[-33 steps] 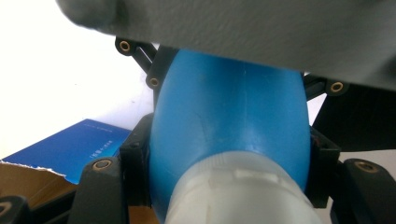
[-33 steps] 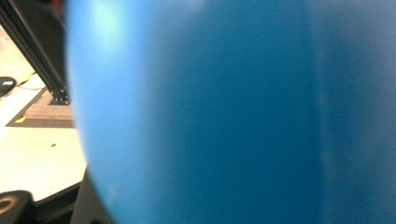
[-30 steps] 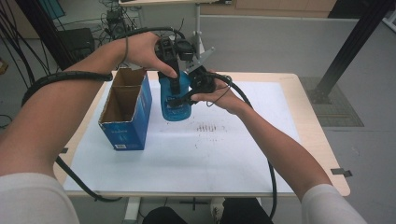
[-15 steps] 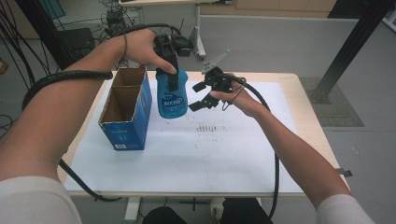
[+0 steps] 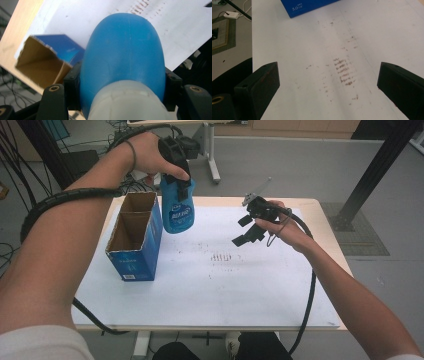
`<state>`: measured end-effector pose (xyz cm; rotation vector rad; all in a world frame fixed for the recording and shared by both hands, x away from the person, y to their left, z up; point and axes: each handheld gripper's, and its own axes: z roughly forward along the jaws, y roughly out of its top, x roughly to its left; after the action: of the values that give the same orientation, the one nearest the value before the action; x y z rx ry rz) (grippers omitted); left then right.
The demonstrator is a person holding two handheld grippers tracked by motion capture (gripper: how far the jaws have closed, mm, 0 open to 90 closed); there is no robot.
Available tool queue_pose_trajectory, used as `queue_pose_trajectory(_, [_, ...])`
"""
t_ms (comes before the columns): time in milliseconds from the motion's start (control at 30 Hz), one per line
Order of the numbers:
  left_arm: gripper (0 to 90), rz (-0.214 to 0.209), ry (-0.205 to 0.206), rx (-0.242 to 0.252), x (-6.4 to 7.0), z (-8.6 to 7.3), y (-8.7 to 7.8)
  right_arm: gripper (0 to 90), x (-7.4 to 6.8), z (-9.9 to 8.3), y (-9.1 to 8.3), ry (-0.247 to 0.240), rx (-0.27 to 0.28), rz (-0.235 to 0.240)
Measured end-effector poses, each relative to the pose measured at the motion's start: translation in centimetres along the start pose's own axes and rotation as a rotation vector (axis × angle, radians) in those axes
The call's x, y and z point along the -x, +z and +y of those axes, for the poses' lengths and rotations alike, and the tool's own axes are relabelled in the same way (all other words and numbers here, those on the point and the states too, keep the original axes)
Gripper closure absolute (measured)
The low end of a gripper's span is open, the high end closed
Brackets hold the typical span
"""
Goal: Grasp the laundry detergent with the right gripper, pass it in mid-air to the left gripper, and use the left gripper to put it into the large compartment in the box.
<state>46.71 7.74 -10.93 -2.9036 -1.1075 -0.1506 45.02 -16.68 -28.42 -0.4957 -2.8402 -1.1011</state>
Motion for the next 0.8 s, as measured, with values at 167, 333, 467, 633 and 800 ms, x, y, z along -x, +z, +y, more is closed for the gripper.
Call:
queue_pose_trajectory(167, [37.2,-0.003,-0.15,0.013,-1.1,-0.7,-1.7,4.2,-0.4,-1.0,-1.4,0.004,-0.019,-0.029])
queue_pose_trajectory(333, [37.2,-0.011,-0.289,0.011,-2.5,-1.6,-3.0,4.7,-1.0,-1.7,-2.3,-0.019,-0.049,-0.05])
queue_pose_trajectory(467, [37.2,0.016,-0.411,0.01,-3.8,-2.6,-4.2,4.7,-1.1,-2.1,-2.8,-0.02,-0.062,-0.052])
queue_pose_trajectory(633, [37.2,0.026,-0.541,0.033,-5.2,-4.1,-5.4,4.8,-1.2,-2.5,-3.4,-0.033,-0.08,-0.073])
queue_pose_trajectory(800, [37.2,0.053,-0.665,0.043,-6.5,-5.6,-6.6,4.8,-1.2,-2.9,-4.0,-0.037,-0.085,-0.087])
